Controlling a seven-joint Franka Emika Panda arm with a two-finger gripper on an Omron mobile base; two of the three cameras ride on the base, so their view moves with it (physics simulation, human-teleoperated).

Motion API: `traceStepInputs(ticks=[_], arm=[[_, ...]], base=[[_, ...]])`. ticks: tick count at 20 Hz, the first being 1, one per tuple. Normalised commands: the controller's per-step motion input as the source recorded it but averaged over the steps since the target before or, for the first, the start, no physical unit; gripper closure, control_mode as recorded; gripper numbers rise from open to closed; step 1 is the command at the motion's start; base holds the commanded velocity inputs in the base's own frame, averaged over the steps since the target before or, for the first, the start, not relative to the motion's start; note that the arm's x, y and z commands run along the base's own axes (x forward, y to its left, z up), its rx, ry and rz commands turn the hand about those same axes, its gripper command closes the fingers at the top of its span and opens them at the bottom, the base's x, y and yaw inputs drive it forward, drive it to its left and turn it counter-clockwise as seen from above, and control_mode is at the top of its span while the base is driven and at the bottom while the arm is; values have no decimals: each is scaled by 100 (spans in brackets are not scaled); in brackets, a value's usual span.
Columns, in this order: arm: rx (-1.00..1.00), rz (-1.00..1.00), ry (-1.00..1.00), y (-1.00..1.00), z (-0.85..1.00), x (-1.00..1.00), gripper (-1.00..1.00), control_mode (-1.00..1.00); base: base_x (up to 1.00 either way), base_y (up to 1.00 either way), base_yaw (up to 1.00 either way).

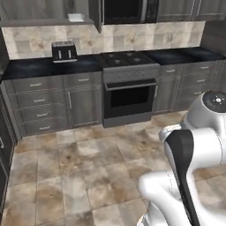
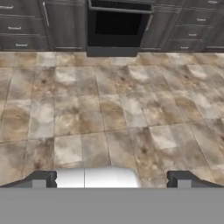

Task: Retrieve the tupperware and aluminum foil from the cabinet and place them on the dining counter near the plate with lime and avocado to prepare for storing leftovers.

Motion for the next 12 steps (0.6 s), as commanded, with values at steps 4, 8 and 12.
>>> traceStepInputs(ticks=[4, 8, 12], arm=[[0, 0, 0, 0, 0, 0, -100, 100], [0, 0, 0, 0, 0, 0, -100, 100], [0, 0, 0, 0, 0, 0, -100, 100]], base=[[100, 0, 3], [100, 0, 0], [100, 0, 0]])
